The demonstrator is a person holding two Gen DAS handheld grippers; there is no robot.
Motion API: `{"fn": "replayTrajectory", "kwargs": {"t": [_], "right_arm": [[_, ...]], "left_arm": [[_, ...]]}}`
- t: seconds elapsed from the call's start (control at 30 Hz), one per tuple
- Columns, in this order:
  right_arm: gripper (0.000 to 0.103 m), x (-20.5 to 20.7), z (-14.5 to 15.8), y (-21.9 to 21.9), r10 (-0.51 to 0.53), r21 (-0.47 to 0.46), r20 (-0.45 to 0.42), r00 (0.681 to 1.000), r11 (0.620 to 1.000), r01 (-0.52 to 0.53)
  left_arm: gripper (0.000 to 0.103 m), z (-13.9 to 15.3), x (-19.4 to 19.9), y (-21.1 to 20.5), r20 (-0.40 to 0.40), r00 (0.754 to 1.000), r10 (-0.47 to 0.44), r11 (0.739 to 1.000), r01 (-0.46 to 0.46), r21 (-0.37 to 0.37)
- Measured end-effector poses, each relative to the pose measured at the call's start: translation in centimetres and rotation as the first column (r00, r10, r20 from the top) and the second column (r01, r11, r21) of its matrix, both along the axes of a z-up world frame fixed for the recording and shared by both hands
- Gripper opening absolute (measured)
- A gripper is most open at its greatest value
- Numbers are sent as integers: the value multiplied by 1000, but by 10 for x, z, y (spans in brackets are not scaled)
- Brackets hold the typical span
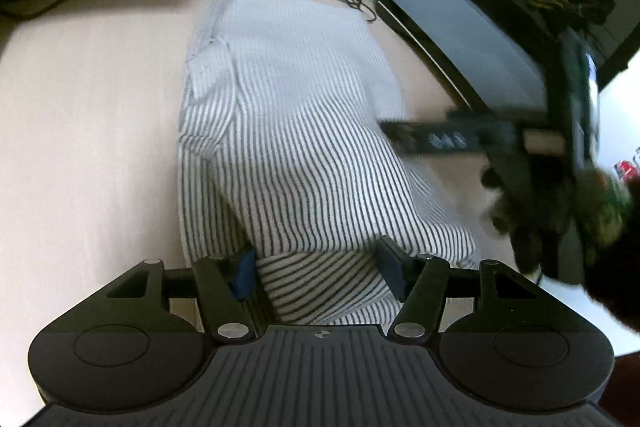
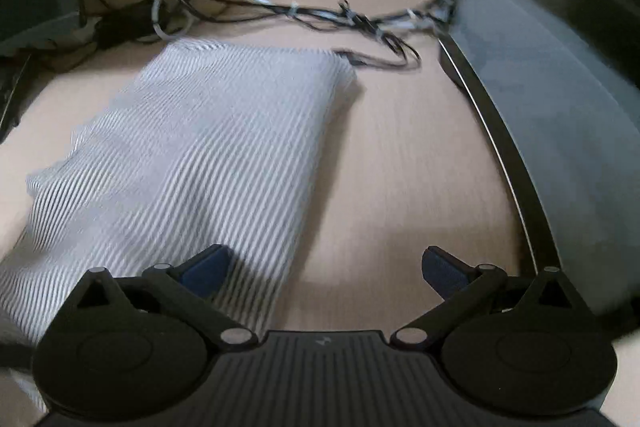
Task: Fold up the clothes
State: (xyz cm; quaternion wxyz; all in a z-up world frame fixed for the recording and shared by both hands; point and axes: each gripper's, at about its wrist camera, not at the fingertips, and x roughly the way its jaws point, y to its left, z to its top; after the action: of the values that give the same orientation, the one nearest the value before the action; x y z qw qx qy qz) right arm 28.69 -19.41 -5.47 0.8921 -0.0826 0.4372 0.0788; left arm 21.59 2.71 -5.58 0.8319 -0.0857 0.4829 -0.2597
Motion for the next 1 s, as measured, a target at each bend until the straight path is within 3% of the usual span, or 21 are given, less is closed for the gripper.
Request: {"fn": "replayTrajectory", "kwargs": {"t": [0.2, 0.37, 0.53, 0.7, 0.87, 1.0], "right_arm": [[103, 35, -2, 16, 83, -72, 55, 995, 994, -79], [103, 37, 8, -2, 90, -8, 46, 995, 996, -90], [103, -18, 27, -23, 106, 136, 75, 991, 984, -116], [103, -83, 7, -19, 138, 60, 130, 982, 987, -147], [103, -95, 7, -20, 91, 74, 129, 988, 992, -101], [103, -102, 7, -22, 77, 91, 124, 989, 992, -89]], "left_arm": [[70, -2, -2, -24, 4, 1000, -8, 1000, 9, -11], [73, 3, -7, -25, 15, 1000, -16, 999, 16, 32], [77, 19, -10, 6, 52, 995, 83, 997, -83, -6], [79, 15, 1, 10, 59, 992, 112, 991, -116, 63], [79, 6, -3, 9, 70, 995, 77, 988, -85, 127], [87, -2, -6, 8, 76, 996, 48, 982, -61, 178]]}}
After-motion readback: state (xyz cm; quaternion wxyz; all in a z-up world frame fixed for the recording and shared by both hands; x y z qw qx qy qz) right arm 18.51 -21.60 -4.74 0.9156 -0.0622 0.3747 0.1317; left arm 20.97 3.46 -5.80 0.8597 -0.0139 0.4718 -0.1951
